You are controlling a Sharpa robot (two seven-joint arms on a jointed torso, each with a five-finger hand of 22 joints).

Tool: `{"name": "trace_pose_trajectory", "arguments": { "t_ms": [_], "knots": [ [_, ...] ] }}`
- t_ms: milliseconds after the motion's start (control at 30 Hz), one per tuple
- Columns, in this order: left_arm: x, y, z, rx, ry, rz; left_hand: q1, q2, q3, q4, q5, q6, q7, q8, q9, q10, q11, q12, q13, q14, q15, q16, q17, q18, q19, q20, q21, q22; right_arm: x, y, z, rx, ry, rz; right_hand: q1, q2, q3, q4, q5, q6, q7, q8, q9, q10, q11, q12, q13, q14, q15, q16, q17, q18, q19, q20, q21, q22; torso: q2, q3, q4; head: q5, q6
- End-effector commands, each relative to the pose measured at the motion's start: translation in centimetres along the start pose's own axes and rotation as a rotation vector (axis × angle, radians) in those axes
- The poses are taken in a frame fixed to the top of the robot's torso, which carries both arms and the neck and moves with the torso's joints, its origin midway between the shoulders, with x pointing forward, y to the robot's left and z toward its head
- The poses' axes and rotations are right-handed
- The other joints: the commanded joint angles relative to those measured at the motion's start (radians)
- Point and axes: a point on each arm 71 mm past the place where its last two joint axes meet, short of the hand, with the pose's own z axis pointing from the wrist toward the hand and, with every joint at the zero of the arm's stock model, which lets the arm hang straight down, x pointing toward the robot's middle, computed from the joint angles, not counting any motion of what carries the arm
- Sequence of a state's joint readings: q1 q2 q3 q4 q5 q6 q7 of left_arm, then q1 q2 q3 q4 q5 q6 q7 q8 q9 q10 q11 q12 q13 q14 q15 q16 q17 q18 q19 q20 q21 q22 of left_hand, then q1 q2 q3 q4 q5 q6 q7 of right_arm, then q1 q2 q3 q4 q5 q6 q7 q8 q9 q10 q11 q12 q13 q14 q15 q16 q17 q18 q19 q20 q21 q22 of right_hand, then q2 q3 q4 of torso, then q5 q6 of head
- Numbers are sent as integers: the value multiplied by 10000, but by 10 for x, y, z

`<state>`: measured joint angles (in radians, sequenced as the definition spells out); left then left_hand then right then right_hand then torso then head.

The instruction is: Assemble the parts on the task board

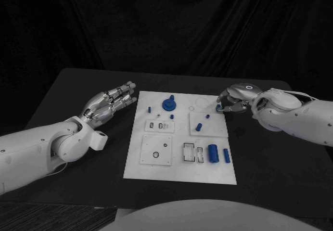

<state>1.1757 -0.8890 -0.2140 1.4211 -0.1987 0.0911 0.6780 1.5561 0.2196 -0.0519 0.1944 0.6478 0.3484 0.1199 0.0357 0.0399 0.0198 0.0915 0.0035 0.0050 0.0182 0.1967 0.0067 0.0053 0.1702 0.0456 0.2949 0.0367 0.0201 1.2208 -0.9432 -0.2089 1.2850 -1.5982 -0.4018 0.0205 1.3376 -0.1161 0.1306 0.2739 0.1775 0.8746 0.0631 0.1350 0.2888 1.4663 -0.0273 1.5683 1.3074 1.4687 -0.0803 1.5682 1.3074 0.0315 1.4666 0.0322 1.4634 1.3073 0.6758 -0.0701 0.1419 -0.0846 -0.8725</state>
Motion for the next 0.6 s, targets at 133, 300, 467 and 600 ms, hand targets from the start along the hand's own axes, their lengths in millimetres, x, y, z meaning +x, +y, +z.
{"name": "trace_pose_trajectory", "arguments": {
  "t_ms": [133,300,467,600],
  "knots": [
    [2,-3,1,510,143,-131,14,31,68,5,0,4,69,56,10,1,85,18,5,29,71,3,14,-81,2,-17,6,-7,2,-1,0,140,30,-40,136,-10,-25,-56,43,163,5,179,118,1045,32,25,2634,1021,-29,26,2634,-11,381,-16,-63,2174,-1,3,0,-12,-2],
    [2,-3,1,492,156,-144,14,31,68,5,0,4,69,56,10,1,85,18,5,29,71,3,14,-81,2,-17,6,-7,3,-1,0,158,67,-42,221,-20,-34,-99,56,217,4,290,201,1045,32,25,2634,1021,-34,26,2634,-9,380,-20,-72,2175,-1,-3,0,-1,-2],
    [3,-2,1,478,168,-157,14,31,68,5,0,4,69,56,10,1,85,18,5,29,71,3,14,-81,2,-17,6,-7,4,0,1,179,130,-38,247,-25,-38,-113,60,228,5,322,227,1045,32,25,2634,1021,-35,26,2634,-11,384,-21,-67,2179,1,-5,-2,-9,-2],
    [3,-2,1,470,177,-166,14,31,68,5,0,4,69,56,10,1,85,18,5,29,71,3,14,-81,2,-17,6,-7,5,0,1,195,180,-34,325,-47,-43,-159,59,221,5,374,273,1045,33,25,2634,1021,-37,26,2634,-5,372,-23,-93,2171,-2,-1,0,-23,-2]
  ]
}}
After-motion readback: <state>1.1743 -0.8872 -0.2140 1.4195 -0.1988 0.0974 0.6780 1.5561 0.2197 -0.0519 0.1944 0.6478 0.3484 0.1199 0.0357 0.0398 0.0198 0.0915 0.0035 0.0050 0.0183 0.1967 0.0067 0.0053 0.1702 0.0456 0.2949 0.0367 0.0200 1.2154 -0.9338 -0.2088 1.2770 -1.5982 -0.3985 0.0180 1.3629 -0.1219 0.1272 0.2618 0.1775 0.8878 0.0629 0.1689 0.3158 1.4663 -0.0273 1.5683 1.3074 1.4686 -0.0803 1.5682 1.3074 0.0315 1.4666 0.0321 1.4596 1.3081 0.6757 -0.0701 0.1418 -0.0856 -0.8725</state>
